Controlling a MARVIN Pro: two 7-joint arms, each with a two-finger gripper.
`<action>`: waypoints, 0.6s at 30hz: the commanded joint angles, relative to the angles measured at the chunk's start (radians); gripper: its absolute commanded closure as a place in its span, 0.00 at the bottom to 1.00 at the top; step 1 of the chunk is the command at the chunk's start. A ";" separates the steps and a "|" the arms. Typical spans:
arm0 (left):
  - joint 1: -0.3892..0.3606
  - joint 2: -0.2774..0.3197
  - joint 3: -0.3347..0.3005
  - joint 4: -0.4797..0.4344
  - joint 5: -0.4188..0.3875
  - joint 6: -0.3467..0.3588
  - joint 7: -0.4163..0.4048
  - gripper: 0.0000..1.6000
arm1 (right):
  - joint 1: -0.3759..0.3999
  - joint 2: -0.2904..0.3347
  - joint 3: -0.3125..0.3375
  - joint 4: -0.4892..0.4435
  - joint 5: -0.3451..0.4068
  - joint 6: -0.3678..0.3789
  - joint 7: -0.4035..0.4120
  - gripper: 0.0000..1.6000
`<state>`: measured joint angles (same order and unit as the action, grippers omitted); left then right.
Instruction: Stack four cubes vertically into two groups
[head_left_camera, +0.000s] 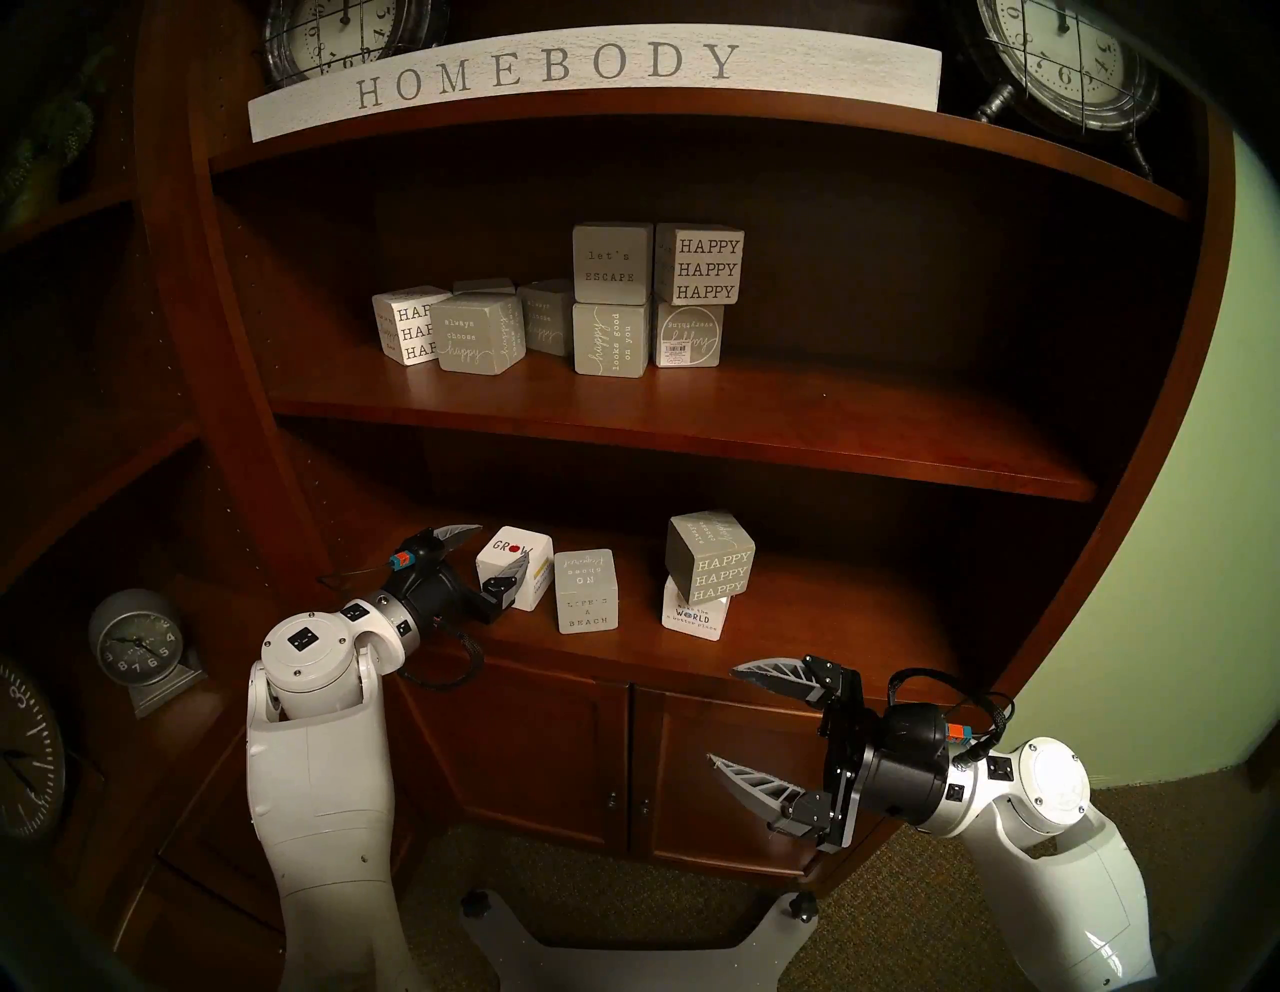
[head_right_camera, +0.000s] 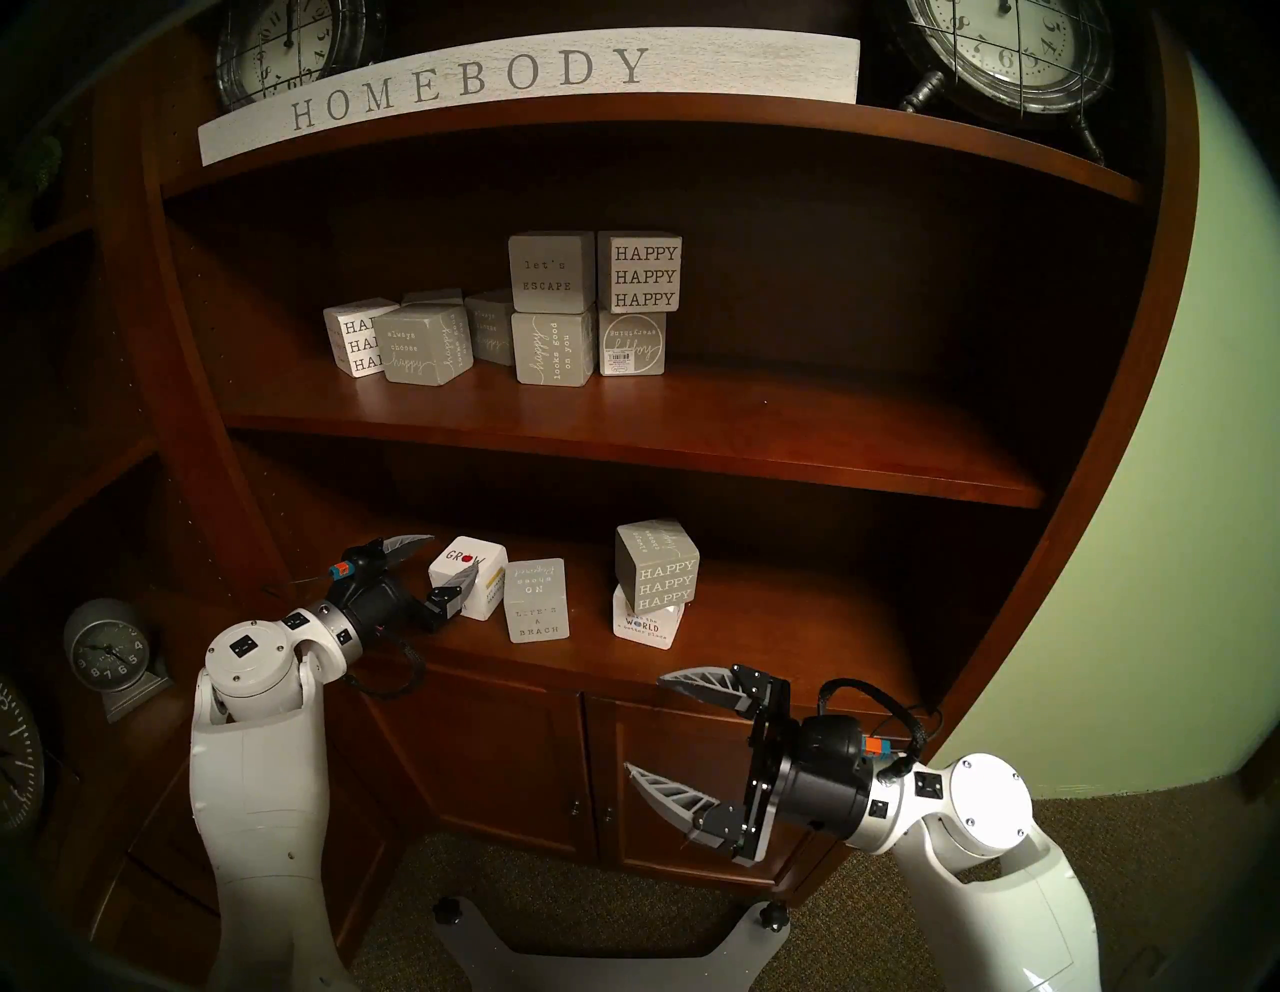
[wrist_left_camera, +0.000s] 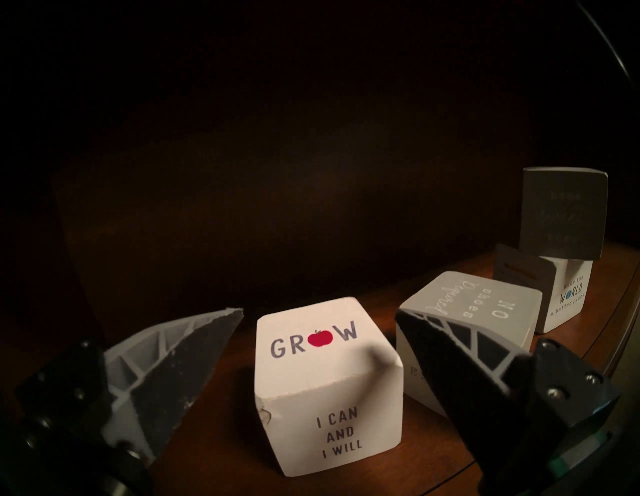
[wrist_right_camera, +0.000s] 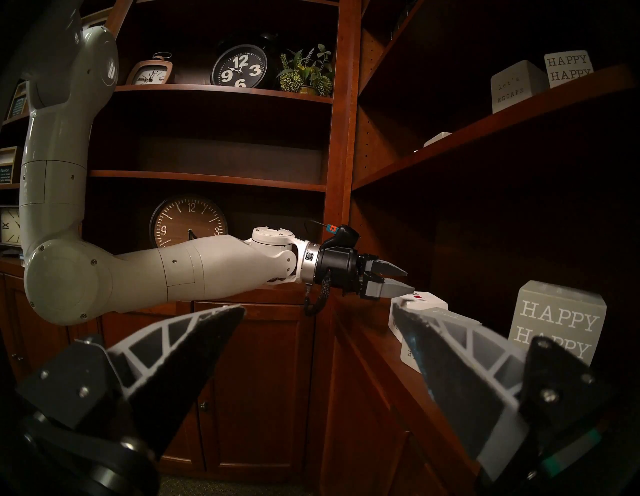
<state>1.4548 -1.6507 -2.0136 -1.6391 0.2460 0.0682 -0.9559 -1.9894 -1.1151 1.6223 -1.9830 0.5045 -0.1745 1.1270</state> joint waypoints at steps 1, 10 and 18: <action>-0.030 -0.014 -0.016 -0.003 -0.069 0.027 -0.027 0.00 | 0.004 -0.002 0.001 -0.013 0.006 0.003 0.000 0.00; -0.048 -0.019 0.000 0.022 -0.029 0.041 -0.001 0.00 | 0.004 -0.003 0.002 -0.013 0.006 0.003 0.001 0.00; -0.043 -0.019 0.024 0.046 0.008 0.034 0.035 0.00 | 0.004 -0.004 0.002 -0.013 0.005 0.004 0.001 0.00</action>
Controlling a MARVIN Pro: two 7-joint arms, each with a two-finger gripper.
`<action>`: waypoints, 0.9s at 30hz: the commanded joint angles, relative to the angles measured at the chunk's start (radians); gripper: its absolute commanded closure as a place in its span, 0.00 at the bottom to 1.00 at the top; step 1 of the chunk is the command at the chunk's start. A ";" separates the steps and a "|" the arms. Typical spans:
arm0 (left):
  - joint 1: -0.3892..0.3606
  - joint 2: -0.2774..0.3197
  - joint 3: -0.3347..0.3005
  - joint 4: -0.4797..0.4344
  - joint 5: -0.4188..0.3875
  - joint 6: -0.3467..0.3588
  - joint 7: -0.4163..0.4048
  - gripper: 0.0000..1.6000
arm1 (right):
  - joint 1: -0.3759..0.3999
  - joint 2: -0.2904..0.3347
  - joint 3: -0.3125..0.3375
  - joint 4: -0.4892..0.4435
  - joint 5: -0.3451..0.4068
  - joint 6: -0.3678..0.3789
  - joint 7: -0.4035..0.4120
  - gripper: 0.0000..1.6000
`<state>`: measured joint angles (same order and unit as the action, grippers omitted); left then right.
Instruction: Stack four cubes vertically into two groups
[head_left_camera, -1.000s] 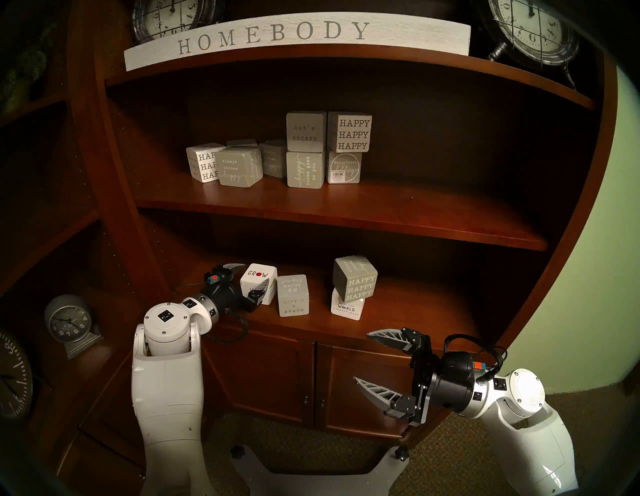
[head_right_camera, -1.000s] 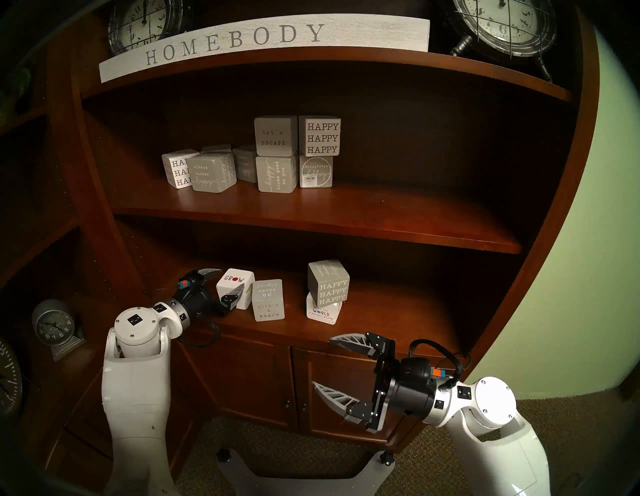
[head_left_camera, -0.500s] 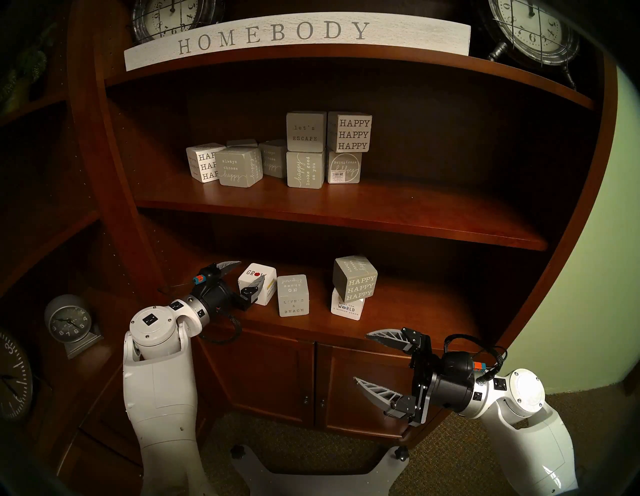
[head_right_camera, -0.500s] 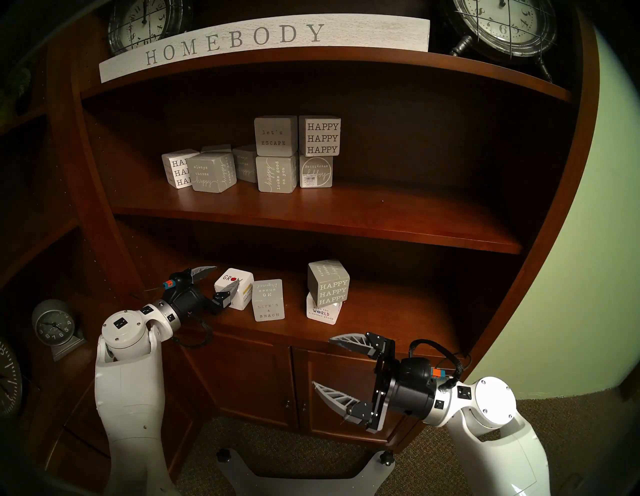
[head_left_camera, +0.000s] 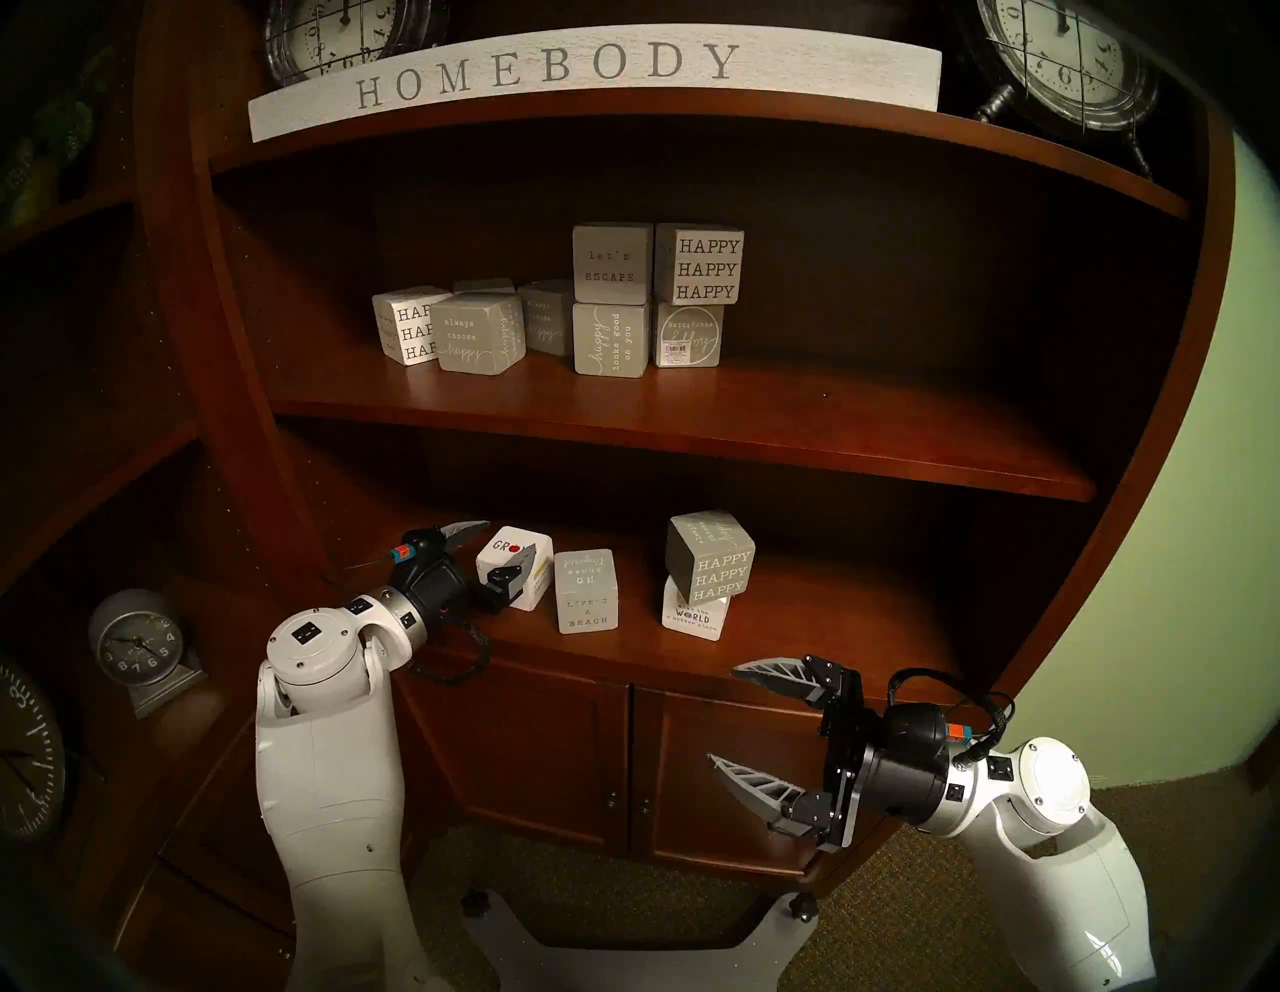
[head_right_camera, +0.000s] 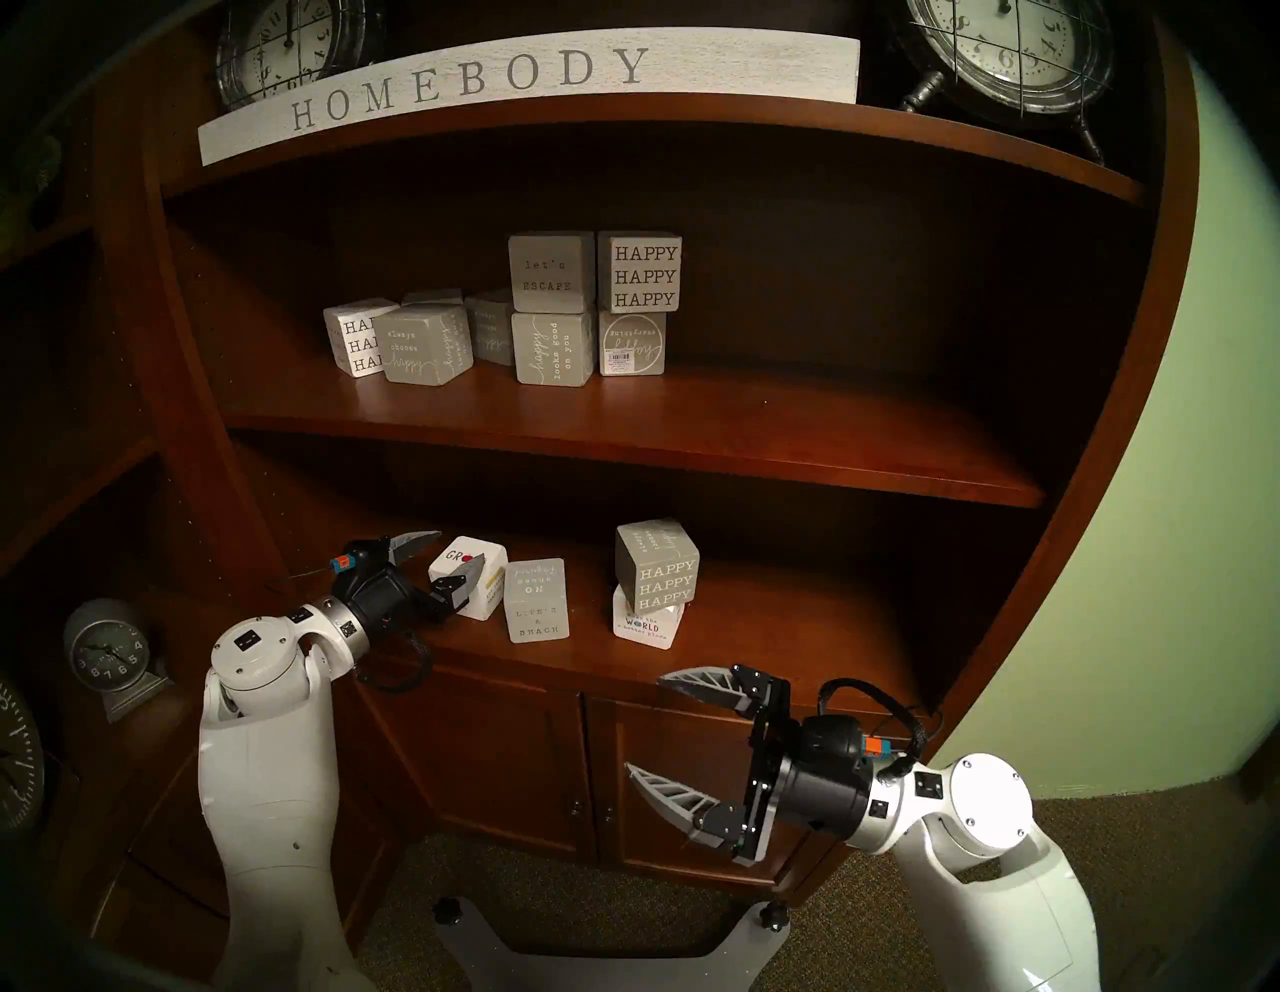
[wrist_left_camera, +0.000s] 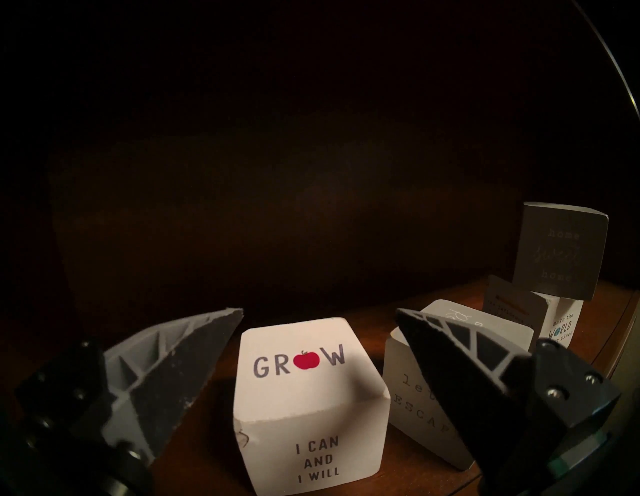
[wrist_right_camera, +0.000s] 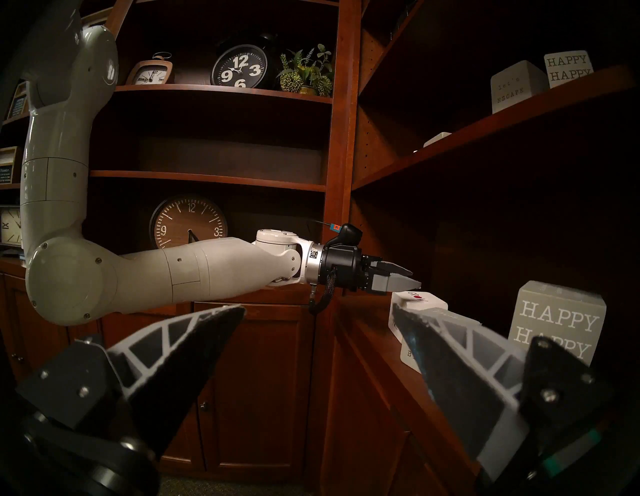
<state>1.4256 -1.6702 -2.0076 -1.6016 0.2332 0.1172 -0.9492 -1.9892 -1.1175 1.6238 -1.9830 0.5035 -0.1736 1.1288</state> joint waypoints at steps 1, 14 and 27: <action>-0.013 0.000 0.020 0.010 0.029 -0.015 0.036 0.00 | 0.004 -0.002 0.001 -0.013 0.006 0.003 0.000 0.00; -0.016 0.000 0.026 0.039 0.086 -0.037 0.074 0.00 | 0.004 -0.004 0.002 -0.013 0.005 0.004 0.001 0.00; -0.014 0.000 0.021 0.062 0.091 -0.054 0.112 0.00 | 0.004 -0.006 0.003 -0.013 0.004 0.005 0.003 0.00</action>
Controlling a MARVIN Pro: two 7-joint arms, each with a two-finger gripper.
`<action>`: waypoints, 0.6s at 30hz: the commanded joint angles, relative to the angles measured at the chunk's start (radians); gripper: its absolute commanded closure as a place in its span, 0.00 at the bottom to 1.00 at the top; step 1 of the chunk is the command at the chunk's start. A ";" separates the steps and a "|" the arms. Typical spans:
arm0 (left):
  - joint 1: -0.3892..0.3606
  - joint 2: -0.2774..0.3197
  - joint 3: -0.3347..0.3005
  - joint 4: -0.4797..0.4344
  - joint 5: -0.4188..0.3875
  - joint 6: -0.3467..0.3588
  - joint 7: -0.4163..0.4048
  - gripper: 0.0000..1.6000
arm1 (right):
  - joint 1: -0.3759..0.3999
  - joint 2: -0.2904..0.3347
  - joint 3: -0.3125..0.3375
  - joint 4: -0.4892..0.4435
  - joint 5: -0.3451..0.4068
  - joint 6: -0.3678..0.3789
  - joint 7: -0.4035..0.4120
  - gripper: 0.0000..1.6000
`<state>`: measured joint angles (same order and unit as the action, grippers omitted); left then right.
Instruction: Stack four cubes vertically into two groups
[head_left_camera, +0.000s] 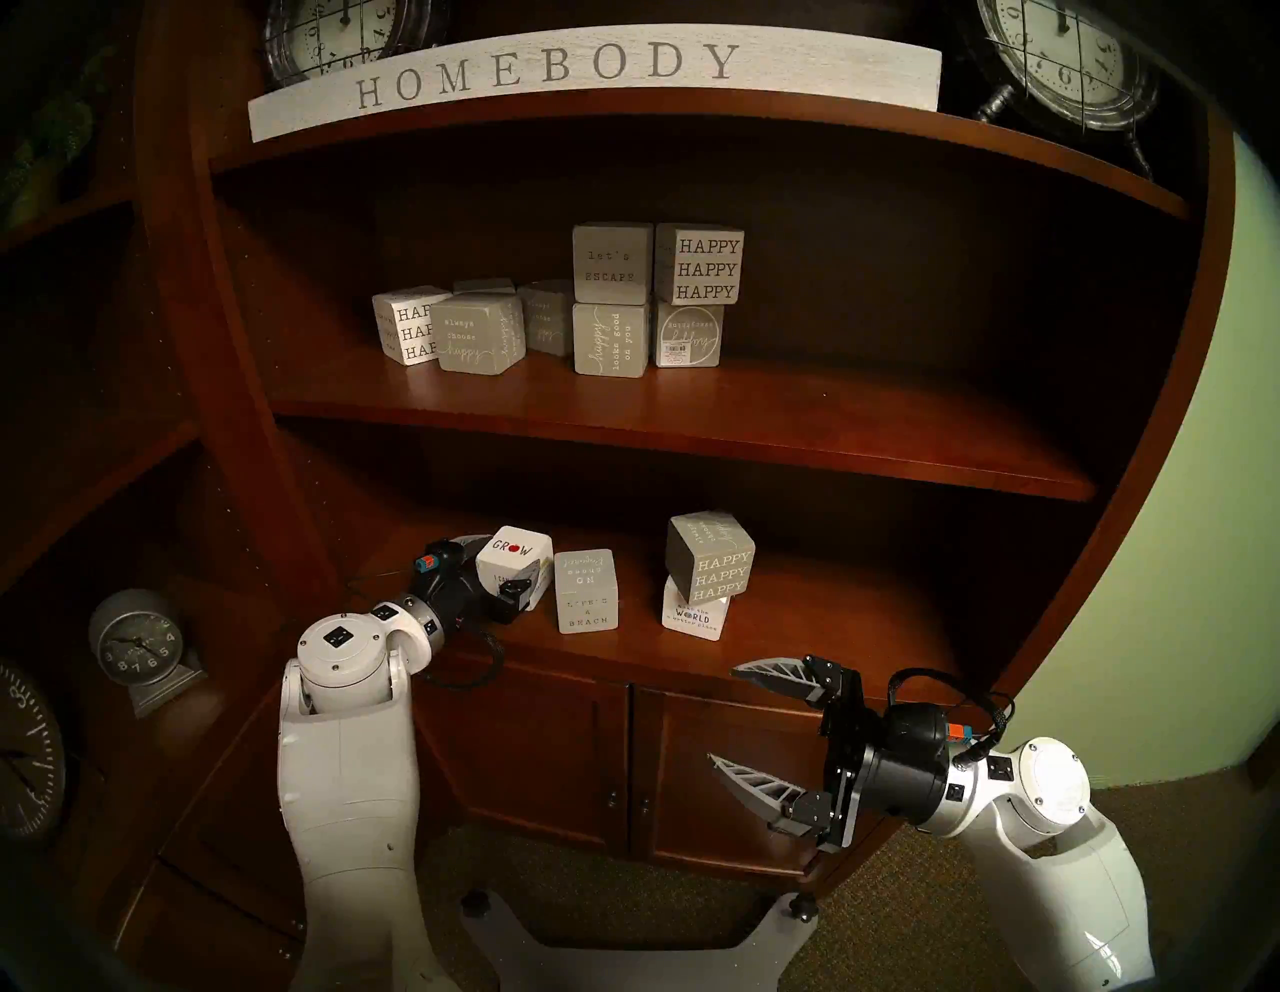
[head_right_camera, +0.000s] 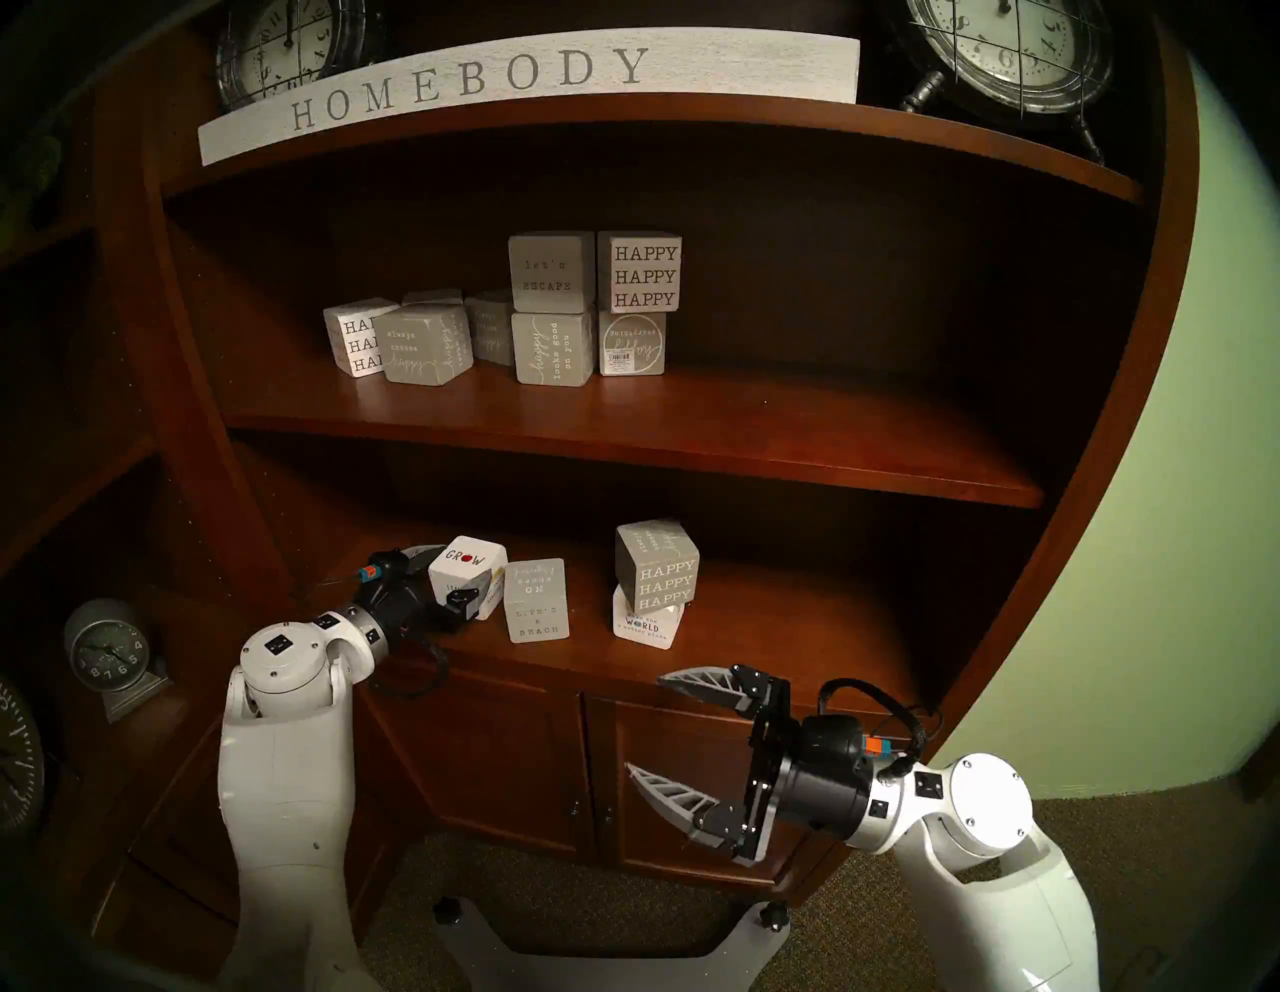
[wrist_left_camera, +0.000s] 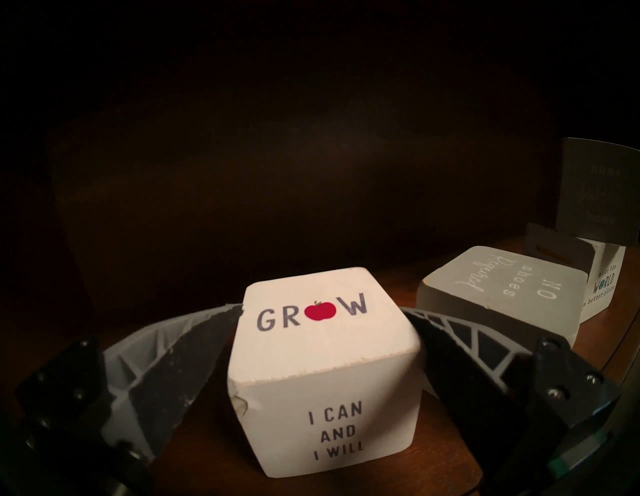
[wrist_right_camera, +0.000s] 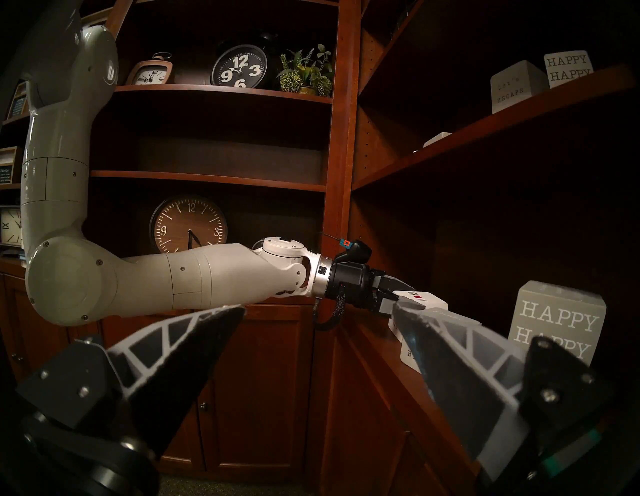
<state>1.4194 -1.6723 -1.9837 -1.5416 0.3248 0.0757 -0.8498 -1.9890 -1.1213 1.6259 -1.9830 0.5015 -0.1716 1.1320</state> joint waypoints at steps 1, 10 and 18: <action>-0.008 0.001 -0.003 0.003 0.000 -0.012 0.014 0.00 | 0.004 -0.002 0.001 -0.013 0.006 0.003 0.000 0.00; -0.014 0.008 -0.004 0.026 -0.001 0.015 0.008 0.00 | 0.004 -0.003 0.001 -0.013 0.005 0.003 0.001 0.00; -0.021 0.013 -0.004 0.040 -0.016 0.003 0.001 0.20 | 0.004 -0.004 0.002 -0.013 0.005 0.004 0.002 0.00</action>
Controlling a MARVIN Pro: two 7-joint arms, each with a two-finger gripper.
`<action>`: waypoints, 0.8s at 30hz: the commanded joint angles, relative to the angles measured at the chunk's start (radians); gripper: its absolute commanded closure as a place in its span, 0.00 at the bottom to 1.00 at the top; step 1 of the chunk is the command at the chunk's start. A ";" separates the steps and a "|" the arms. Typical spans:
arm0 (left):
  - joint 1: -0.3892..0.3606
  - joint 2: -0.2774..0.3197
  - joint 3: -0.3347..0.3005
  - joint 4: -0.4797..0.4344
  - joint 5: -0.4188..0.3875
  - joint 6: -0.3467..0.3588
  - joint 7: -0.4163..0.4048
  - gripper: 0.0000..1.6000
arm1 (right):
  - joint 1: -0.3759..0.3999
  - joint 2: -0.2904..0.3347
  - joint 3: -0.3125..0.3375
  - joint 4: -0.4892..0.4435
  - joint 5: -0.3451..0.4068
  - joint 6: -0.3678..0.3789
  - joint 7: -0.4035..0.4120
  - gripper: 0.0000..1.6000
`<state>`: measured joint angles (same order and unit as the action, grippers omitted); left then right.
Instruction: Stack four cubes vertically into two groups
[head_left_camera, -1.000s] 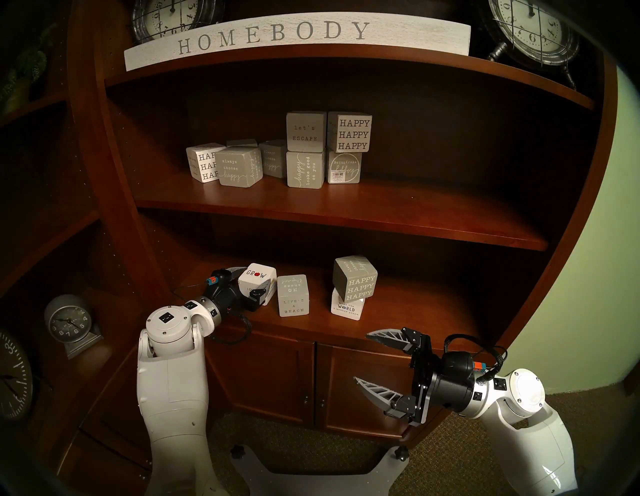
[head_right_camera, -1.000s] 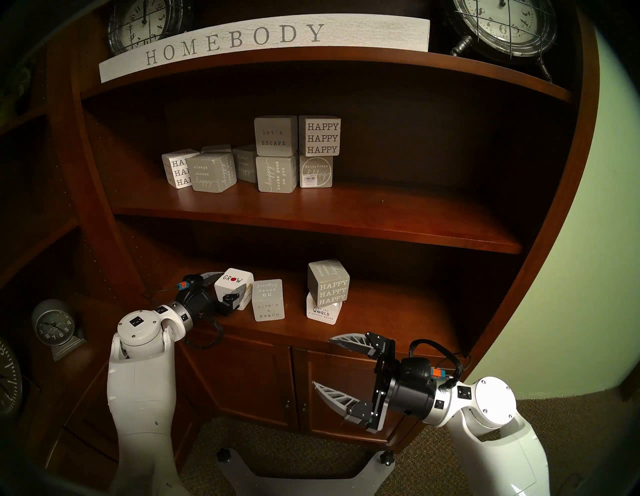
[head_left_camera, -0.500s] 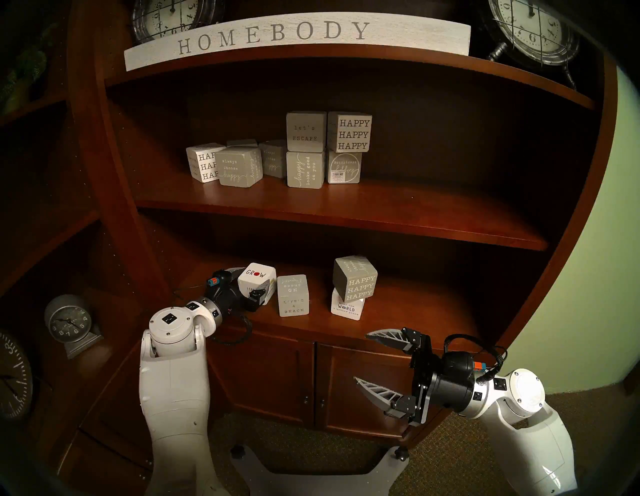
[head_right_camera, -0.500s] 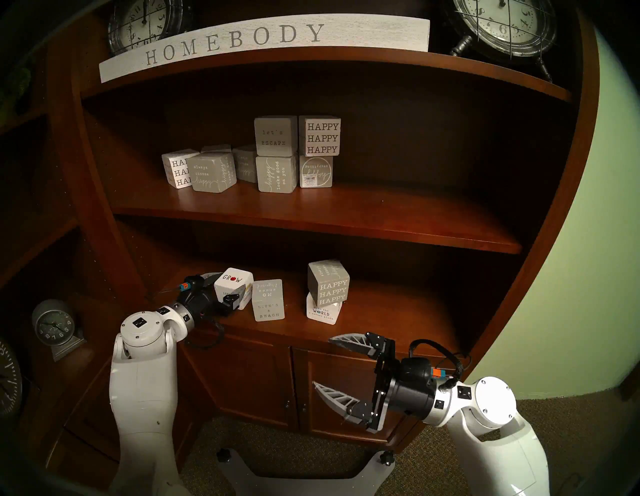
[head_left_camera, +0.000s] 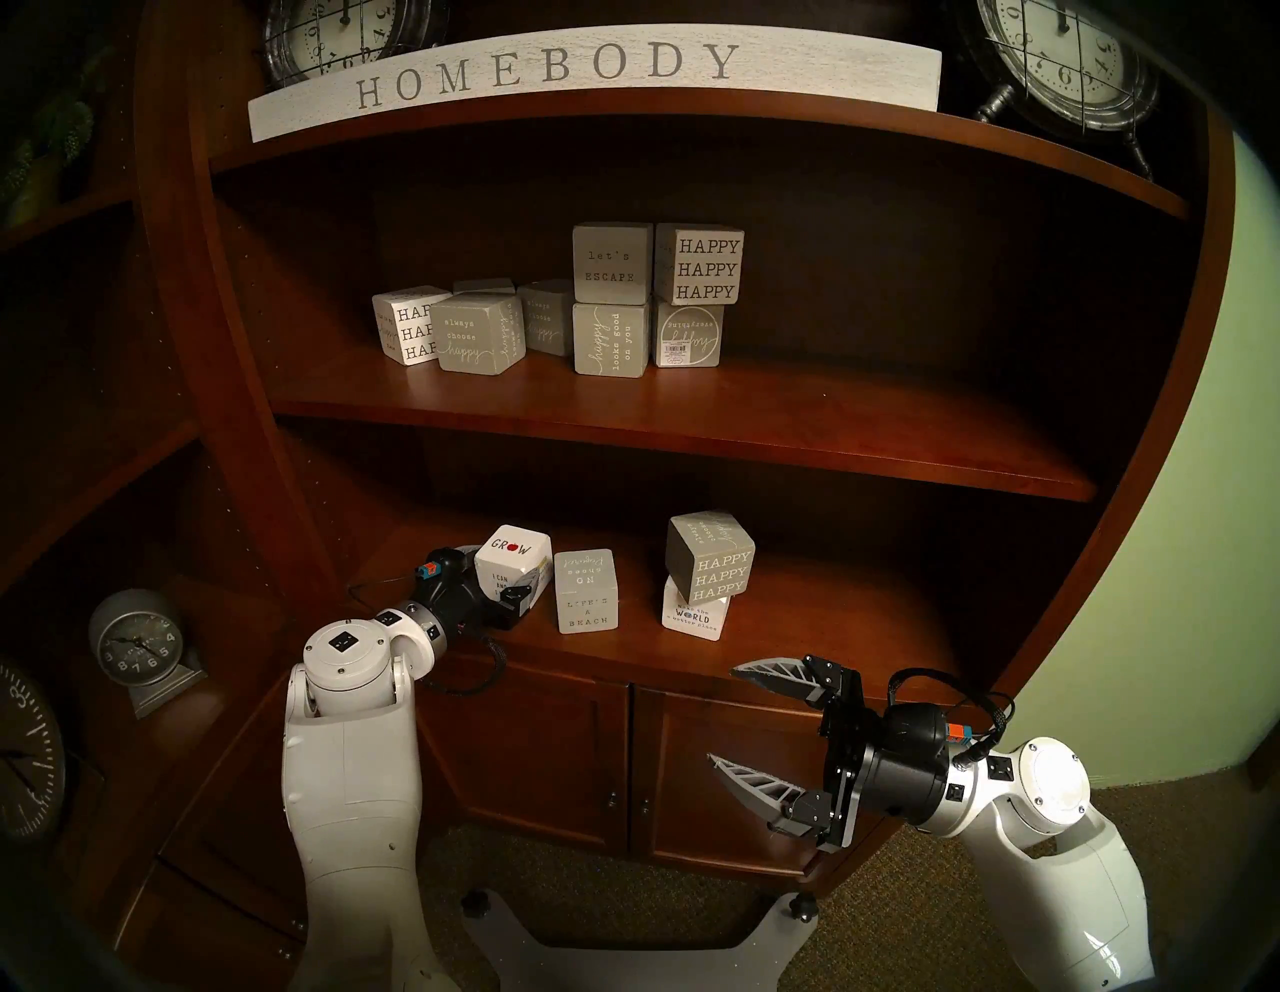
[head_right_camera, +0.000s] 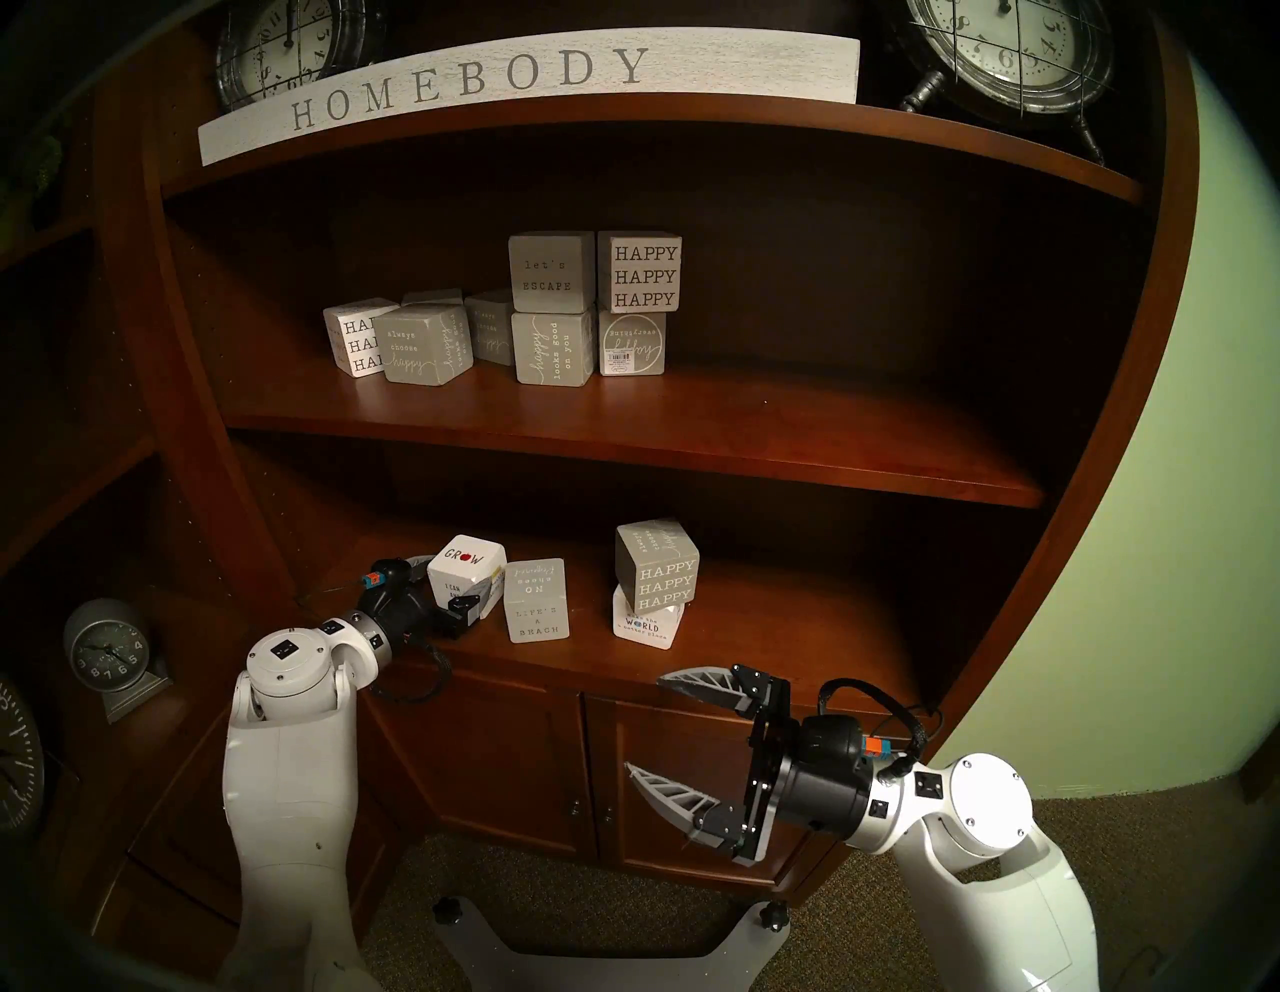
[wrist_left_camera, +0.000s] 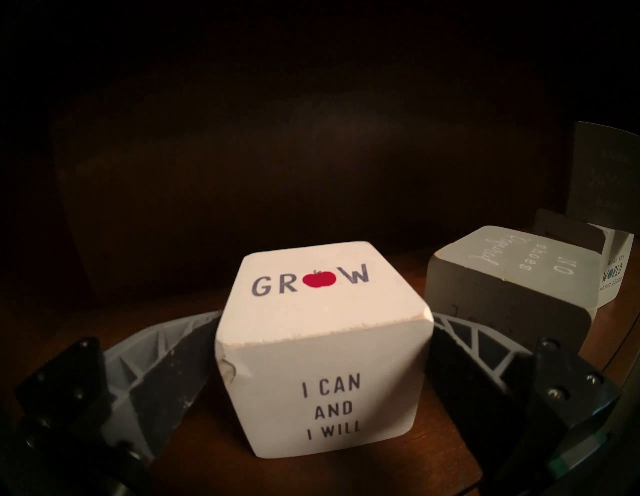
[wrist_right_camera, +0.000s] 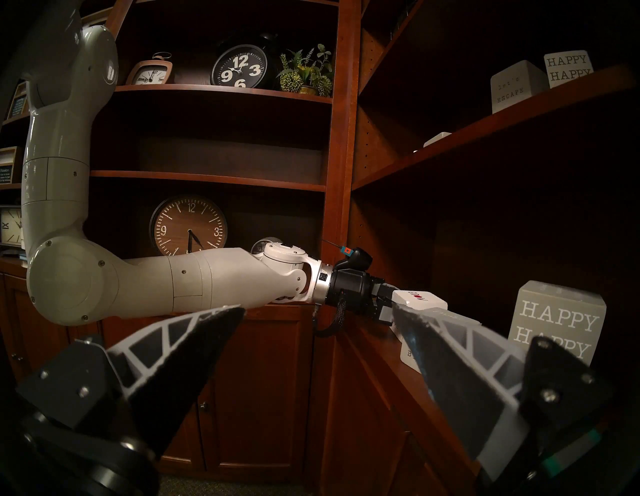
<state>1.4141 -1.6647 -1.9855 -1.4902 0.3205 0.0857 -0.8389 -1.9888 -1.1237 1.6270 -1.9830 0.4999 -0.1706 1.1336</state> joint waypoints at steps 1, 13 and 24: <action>-0.016 0.007 -0.001 -0.014 -0.011 -0.008 -0.009 0.65 | 0.004 -0.002 0.001 -0.013 0.006 0.003 0.000 0.00; -0.003 0.021 -0.025 -0.092 -0.032 -0.013 -0.049 1.00 | 0.004 -0.004 0.001 -0.012 0.005 0.002 0.002 0.00; 0.014 0.029 -0.037 -0.228 -0.081 0.006 -0.169 1.00 | 0.005 -0.005 0.002 -0.012 0.003 0.002 0.003 0.00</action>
<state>1.4274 -1.6442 -2.0288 -1.6134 0.2805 0.0838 -0.9425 -1.9885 -1.1271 1.6286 -1.9827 0.4973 -0.1700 1.1371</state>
